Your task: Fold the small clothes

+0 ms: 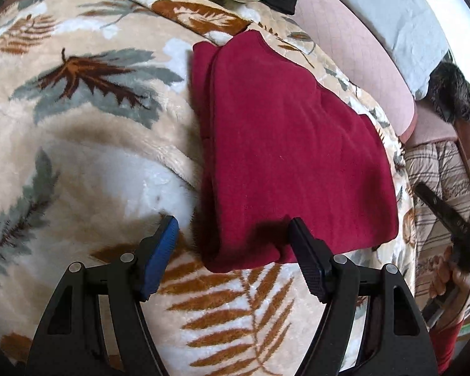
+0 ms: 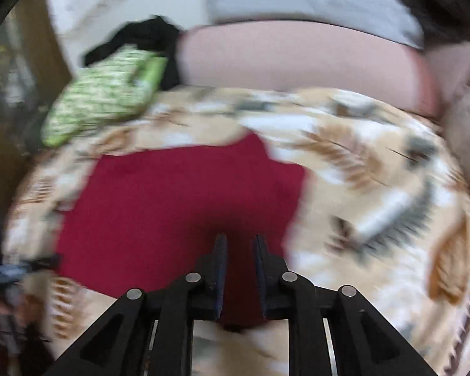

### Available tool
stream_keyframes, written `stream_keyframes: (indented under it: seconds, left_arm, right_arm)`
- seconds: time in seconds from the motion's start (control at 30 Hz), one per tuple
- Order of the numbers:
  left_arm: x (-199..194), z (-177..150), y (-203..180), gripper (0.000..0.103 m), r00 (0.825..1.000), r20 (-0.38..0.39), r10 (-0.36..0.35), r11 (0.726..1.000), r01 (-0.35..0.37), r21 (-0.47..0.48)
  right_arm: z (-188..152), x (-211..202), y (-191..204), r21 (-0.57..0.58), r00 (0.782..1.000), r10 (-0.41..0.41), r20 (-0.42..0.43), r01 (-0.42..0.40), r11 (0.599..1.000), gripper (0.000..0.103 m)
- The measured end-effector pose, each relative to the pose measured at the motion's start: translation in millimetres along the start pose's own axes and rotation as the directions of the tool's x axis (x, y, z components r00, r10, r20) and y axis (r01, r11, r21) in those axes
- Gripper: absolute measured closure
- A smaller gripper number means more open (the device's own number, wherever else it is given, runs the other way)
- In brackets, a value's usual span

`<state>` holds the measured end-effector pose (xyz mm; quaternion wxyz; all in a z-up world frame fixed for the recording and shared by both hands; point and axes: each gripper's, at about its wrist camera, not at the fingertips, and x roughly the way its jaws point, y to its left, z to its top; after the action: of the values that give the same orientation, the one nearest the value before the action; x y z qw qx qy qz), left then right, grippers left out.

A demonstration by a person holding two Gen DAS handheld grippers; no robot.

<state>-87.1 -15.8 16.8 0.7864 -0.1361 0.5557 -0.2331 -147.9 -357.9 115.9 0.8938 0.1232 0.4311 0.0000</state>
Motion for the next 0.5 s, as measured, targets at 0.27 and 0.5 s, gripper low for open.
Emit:
stream_keyframes:
  seconds: [0.27, 0.5]
  left_arm:
    - [3, 2, 13, 0.03, 0.997, 0.028, -0.078, 0.993, 0.081, -0.086]
    - [4, 0, 14, 0.022, 0.988, 0.073, -0.137, 0.985, 0.143, -0.095]
  right_arm:
    - [41, 113, 86, -0.101, 0.987, 0.12, -0.111, -0.131, 0.986, 0.085]
    - [58, 165, 110, -0.084, 0.972, 0.067, -0.224, -0.088, 0.993, 0.078]
